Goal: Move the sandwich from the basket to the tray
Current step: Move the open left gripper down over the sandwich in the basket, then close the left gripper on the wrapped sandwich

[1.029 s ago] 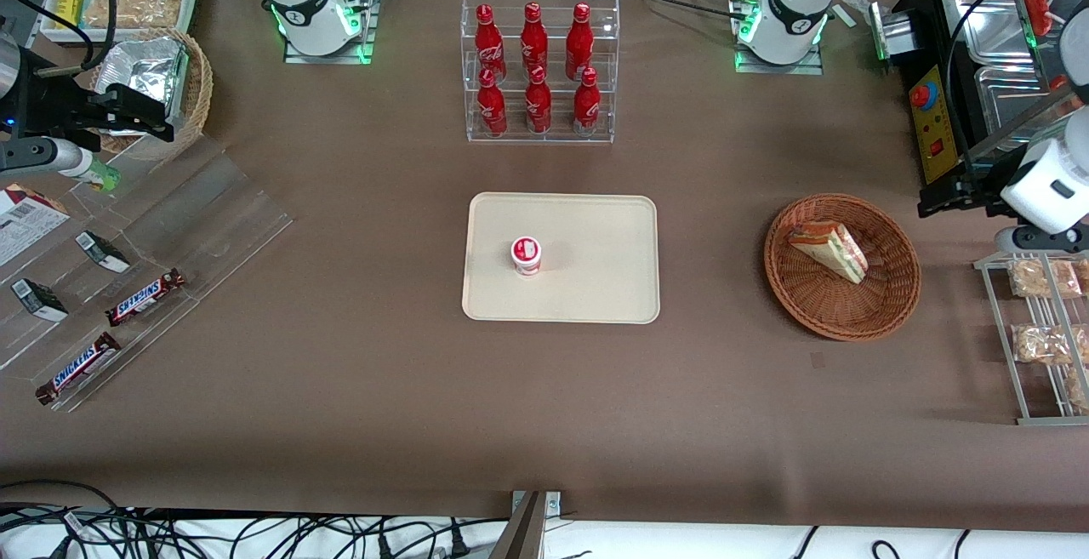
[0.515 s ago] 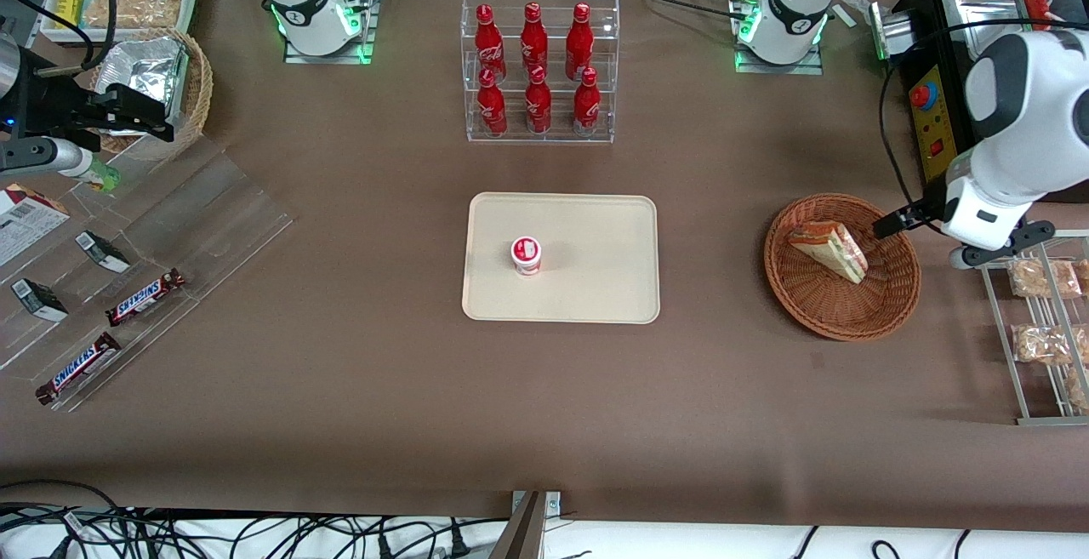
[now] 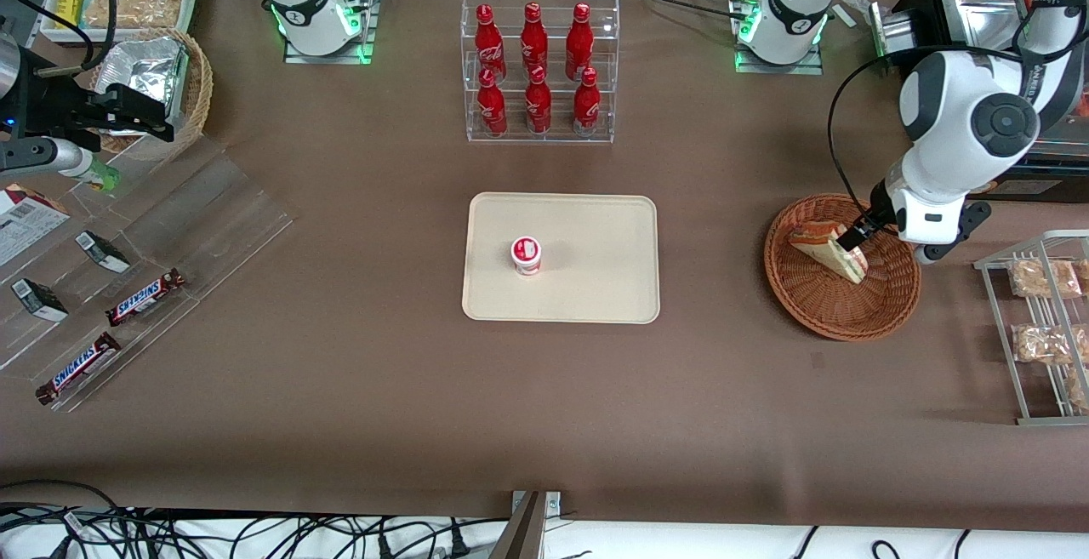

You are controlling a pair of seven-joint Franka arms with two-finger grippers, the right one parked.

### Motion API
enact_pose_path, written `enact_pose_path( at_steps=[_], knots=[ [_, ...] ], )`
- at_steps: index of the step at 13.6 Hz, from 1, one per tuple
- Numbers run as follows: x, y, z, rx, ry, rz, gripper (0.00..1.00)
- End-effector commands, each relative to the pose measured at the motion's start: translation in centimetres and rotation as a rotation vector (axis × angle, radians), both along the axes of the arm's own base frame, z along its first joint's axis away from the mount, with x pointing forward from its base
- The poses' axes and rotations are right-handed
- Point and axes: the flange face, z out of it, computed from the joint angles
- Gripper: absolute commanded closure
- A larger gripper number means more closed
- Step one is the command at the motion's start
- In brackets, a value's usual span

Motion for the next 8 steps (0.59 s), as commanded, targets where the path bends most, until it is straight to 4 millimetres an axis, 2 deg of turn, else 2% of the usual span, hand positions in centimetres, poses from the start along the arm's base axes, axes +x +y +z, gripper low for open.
enact_pose_path(
  at_steps=[1,4,8],
  knots=[
    [-0.8,-0.6,-1.9,0.04,-0.03,0.078,0.0],
    [-1.7,-1.4,-4.6,0.053,-0.059,0.087,0.0],
    [-1.5,-1.2,-6.2,0.033,-0.08,0.094,0.0]
  ],
)
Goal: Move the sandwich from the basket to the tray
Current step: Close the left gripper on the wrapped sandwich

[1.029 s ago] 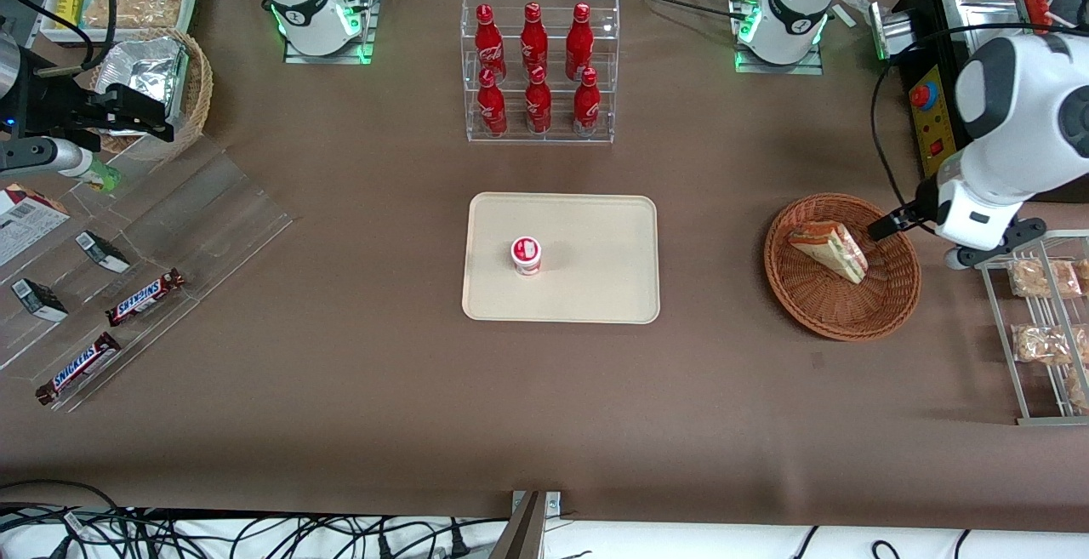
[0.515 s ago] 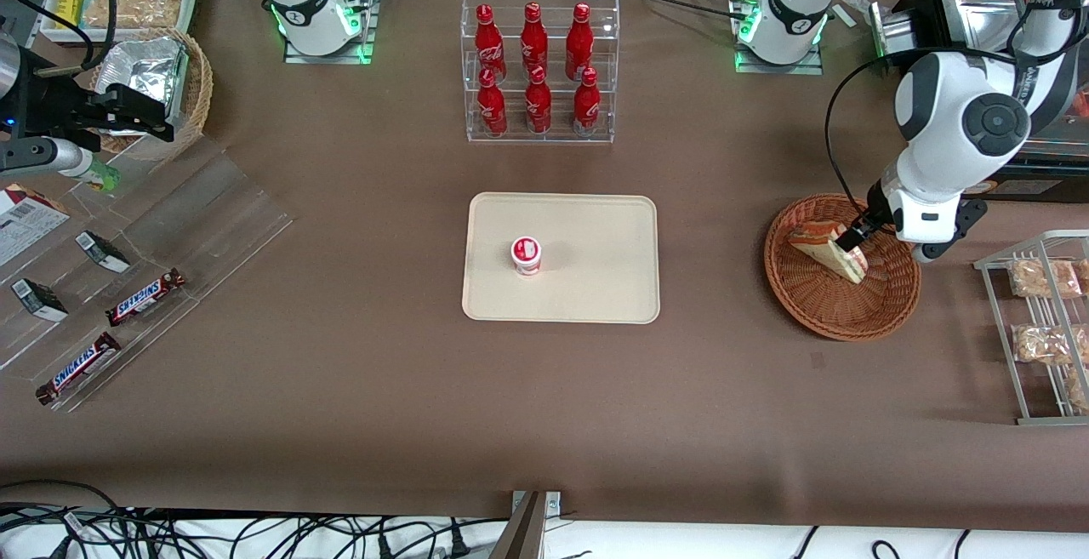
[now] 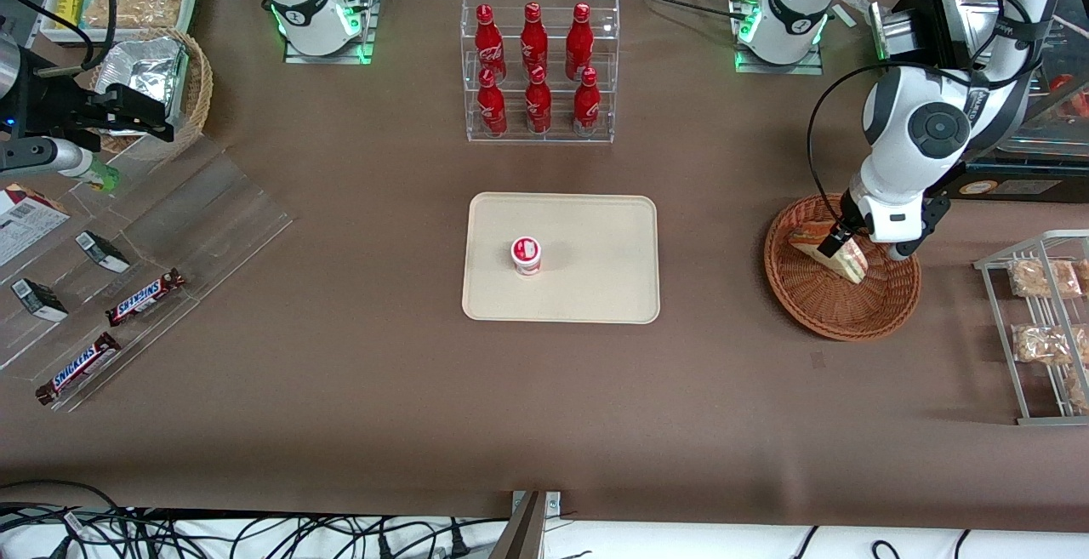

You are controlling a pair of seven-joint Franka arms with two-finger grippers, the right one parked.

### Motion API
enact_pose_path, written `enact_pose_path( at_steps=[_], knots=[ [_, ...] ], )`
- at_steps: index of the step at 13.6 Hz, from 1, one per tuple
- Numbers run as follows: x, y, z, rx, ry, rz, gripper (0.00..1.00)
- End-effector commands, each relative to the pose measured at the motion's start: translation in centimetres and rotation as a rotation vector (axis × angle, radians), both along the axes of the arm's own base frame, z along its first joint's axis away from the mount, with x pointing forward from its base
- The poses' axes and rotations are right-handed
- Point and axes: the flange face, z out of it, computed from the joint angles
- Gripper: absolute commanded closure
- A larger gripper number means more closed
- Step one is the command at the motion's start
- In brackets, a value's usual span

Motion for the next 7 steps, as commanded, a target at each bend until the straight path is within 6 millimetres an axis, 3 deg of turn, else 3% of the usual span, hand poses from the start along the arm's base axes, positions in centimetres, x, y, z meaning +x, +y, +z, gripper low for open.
enact_pose_path(
  at_steps=[1,7],
  knots=[
    [0.1,0.1,-1.1,0.002,-0.023,0.005,0.0],
    [0.1,0.0,-2.4,0.007,-0.018,-0.018,0.0]
  ],
)
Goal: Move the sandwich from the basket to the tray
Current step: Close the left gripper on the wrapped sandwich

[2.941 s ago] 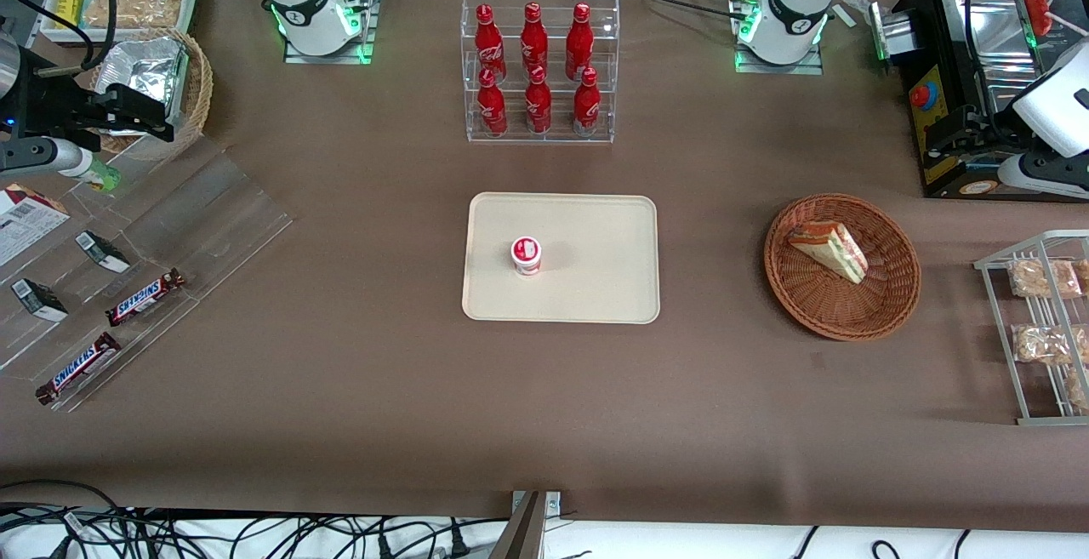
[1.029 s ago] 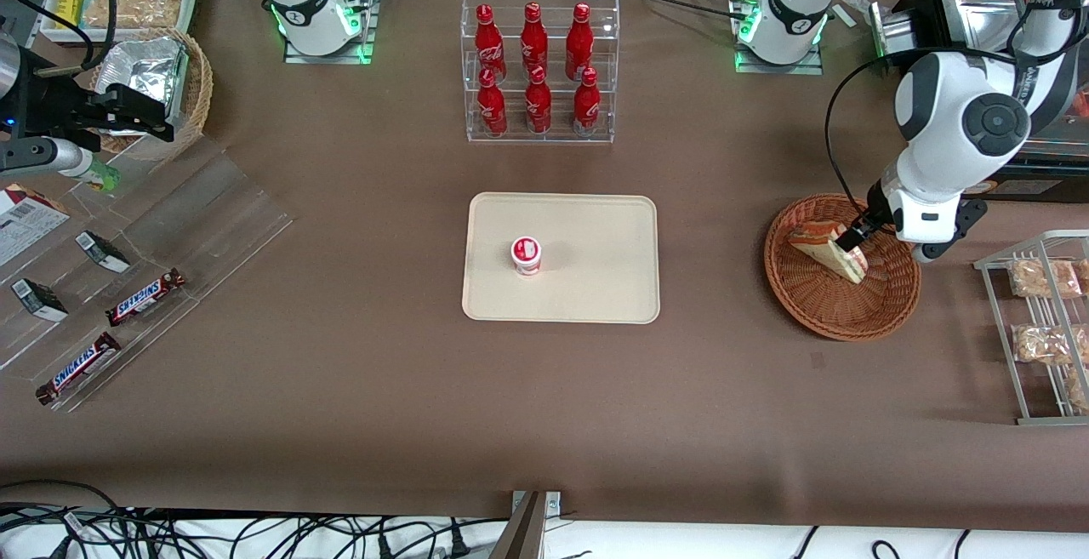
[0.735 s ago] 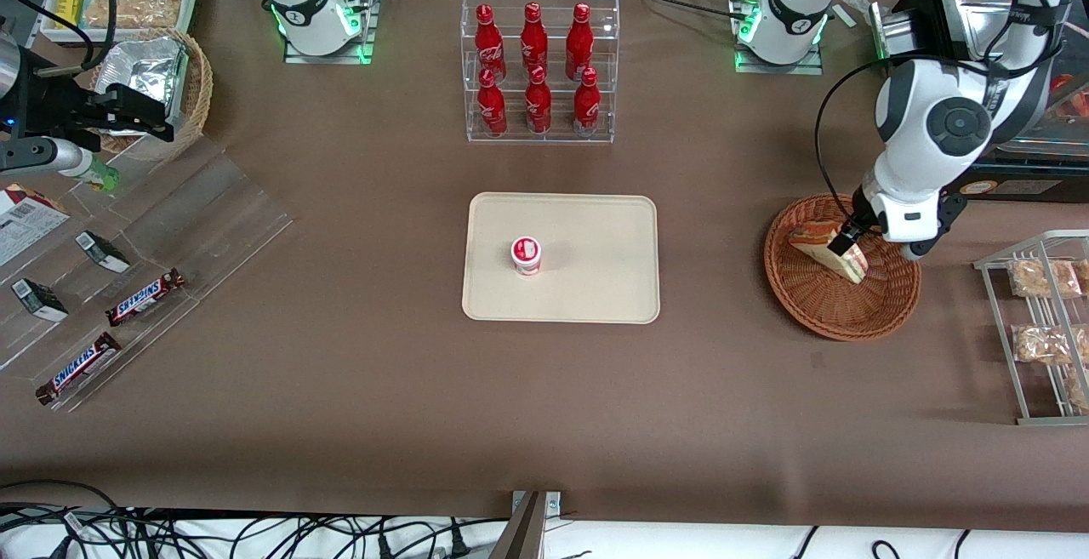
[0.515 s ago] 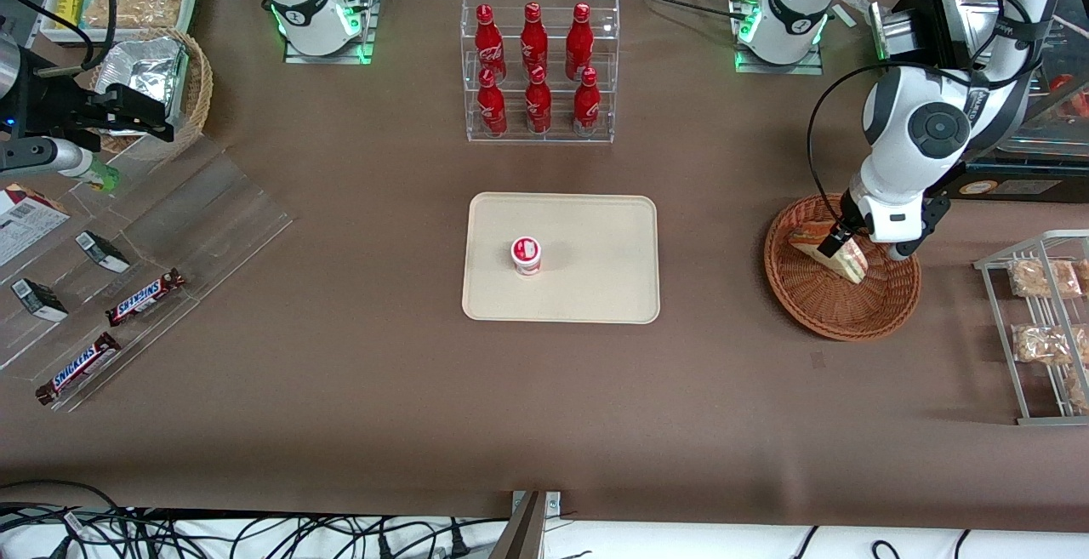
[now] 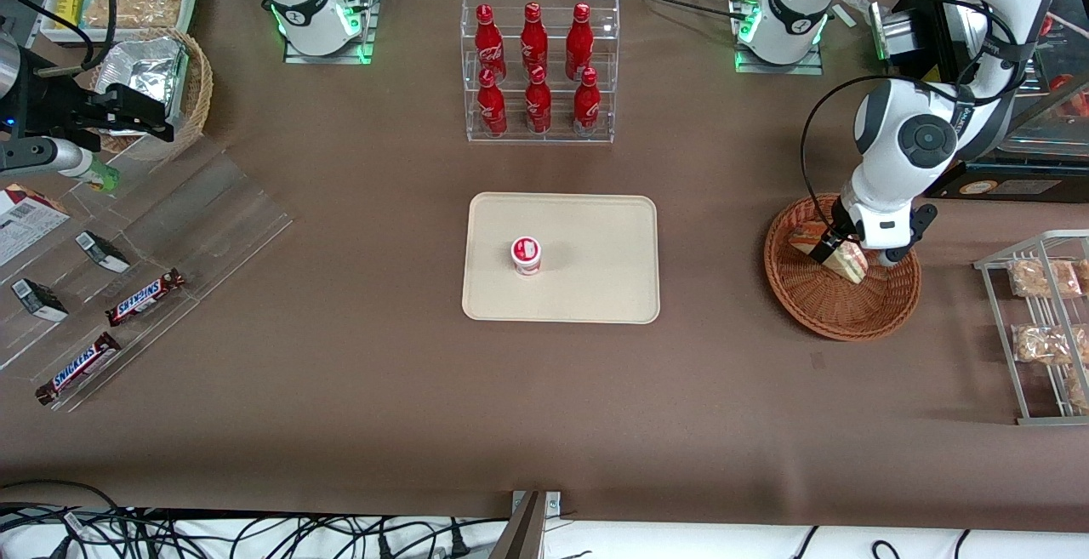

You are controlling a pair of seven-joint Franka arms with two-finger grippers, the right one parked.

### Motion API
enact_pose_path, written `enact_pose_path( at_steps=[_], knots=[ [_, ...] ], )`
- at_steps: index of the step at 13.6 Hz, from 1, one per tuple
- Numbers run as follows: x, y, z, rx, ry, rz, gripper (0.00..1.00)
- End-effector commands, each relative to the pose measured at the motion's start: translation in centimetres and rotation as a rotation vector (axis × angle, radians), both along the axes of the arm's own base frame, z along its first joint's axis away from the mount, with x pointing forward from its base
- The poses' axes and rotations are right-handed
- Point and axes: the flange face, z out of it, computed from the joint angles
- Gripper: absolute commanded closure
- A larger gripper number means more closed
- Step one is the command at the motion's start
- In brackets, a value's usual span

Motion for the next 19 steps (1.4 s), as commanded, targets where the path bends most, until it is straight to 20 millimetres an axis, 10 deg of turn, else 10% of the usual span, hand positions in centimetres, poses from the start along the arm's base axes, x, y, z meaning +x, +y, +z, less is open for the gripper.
enact_pose_path(
  at_steps=[1,4,9,19],
  knots=[
    [-0.1,0.1,-0.2,0.034,-0.01,-0.034,0.0],
    [-0.1,0.0,-0.6,0.039,-0.003,-0.046,0.14],
    [-0.2,0.1,-0.8,0.039,0.003,-0.016,1.0],
    [4.6,-3.1,11.7,0.092,0.08,-0.18,1.0]
  ],
)
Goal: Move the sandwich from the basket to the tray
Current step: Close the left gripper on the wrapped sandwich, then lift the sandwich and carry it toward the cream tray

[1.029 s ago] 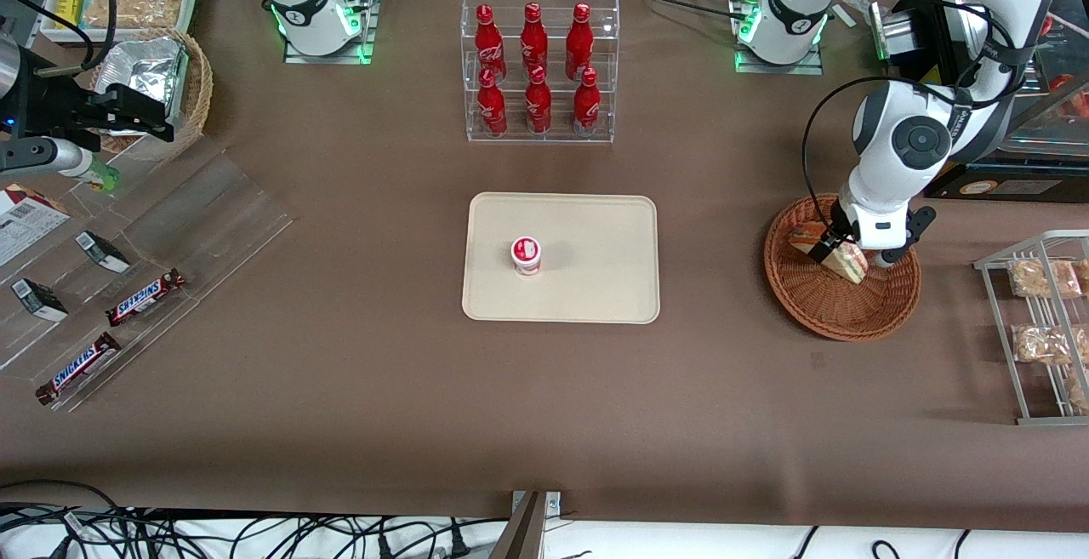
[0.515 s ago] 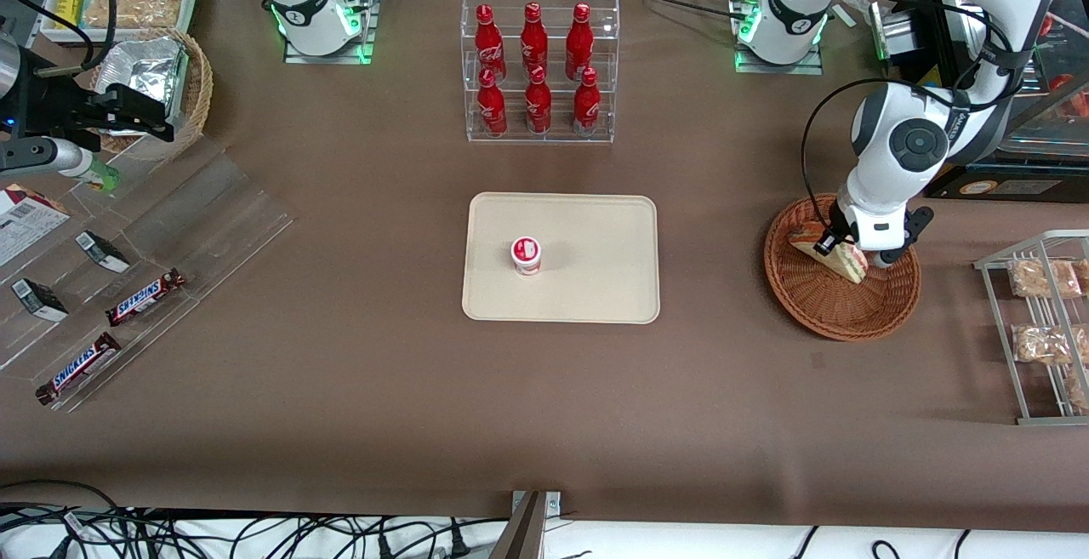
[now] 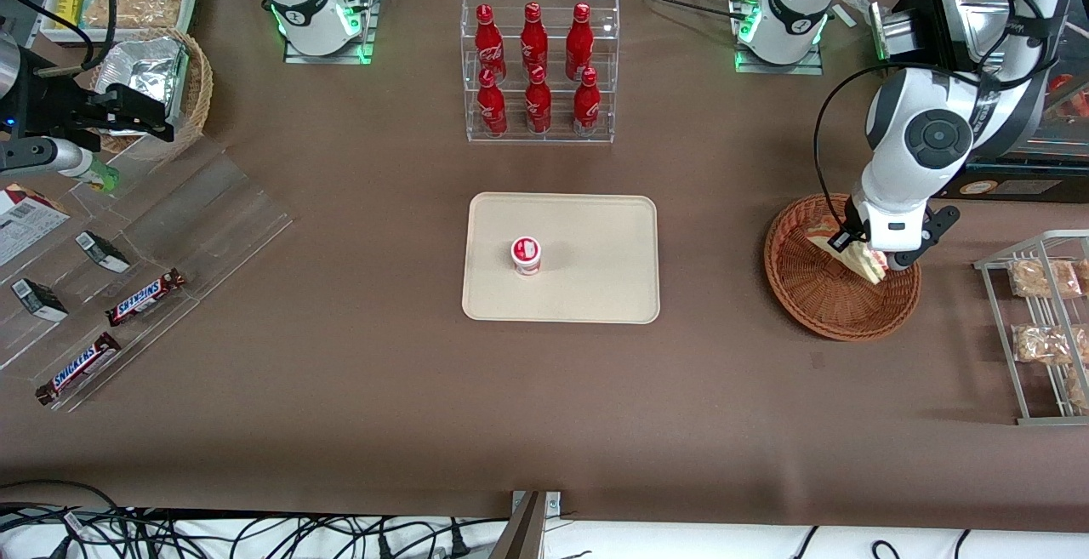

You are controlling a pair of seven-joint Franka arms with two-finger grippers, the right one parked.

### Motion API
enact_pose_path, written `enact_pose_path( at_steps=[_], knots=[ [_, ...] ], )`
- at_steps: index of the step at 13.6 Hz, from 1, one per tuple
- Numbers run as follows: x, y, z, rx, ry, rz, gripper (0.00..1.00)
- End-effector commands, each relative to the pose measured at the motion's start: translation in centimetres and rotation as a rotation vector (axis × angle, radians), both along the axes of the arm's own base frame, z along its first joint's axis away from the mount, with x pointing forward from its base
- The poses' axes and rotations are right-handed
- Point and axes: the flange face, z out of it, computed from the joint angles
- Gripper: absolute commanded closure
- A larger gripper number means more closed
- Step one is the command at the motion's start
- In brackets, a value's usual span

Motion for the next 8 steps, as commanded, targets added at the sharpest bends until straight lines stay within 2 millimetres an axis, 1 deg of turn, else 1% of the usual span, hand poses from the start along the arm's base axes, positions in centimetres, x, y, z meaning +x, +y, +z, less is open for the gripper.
enact_pose_path(
  at_steps=[1,3,5,6,8],
  knots=[
    [2.6,-1.2,5.6,-0.045,0.042,-0.076,1.0],
    [3.5,-1.4,9.4,-0.099,0.098,-0.131,1.0],
    [4.0,-2.4,12.5,-0.158,0.114,-0.185,1.0],
    [4.1,-3.5,13.8,-0.171,0.12,-0.227,1.0],
    [4.2,-7.0,15.7,-0.182,0.097,-0.317,1.0]
  ],
)
